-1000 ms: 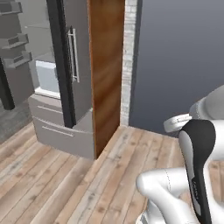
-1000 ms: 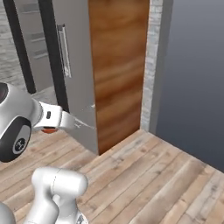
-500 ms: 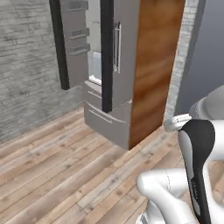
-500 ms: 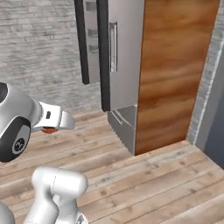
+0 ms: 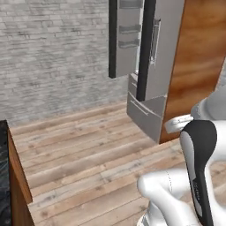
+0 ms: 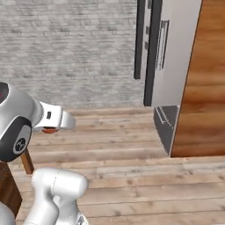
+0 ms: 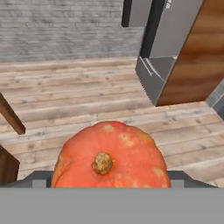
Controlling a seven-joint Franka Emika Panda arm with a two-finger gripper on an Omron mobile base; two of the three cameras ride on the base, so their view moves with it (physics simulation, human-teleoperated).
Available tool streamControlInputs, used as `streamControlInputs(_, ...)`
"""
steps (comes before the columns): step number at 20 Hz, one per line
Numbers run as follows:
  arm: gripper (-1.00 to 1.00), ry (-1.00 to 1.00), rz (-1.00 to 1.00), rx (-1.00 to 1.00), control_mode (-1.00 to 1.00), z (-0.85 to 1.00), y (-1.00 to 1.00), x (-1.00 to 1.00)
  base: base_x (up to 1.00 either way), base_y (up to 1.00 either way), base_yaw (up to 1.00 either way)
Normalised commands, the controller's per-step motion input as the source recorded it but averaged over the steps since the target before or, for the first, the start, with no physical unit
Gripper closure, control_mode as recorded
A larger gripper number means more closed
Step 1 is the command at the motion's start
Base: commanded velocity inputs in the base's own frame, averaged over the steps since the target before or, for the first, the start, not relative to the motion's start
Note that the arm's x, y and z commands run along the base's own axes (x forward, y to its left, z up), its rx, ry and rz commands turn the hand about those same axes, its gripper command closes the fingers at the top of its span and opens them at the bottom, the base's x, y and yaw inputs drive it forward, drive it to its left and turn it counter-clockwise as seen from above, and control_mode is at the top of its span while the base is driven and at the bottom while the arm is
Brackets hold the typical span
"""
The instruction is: Place one squash and one fish in each tupperware on the nearby counter, to pack two identical lunches.
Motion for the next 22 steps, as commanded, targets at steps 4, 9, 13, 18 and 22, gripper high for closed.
streamControlInputs(4,1.0,0.0,0.0,0.0,1.0,0.0,0.0,0.0,-1.0,0.0,0.48)
streamControlInputs(9,1.0,0.0,0.0,0.0,1.0,0.0,0.0,0.0,-0.95,0.0,0.46)
streamControlInputs(13,1.0,0.0,0.0,0.0,1.0,0.0,0.0,0.0,-0.33,0.49,0.31)
streamControlInputs(18,1.0,0.0,0.0,0.0,1.0,0.0,0.0,0.0,0.0,0.98,0.12)
streamControlInputs(22,1.0,0.0,0.0,0.0,1.0,0.0,0.0,0.0,-0.01,1.0,0.04)
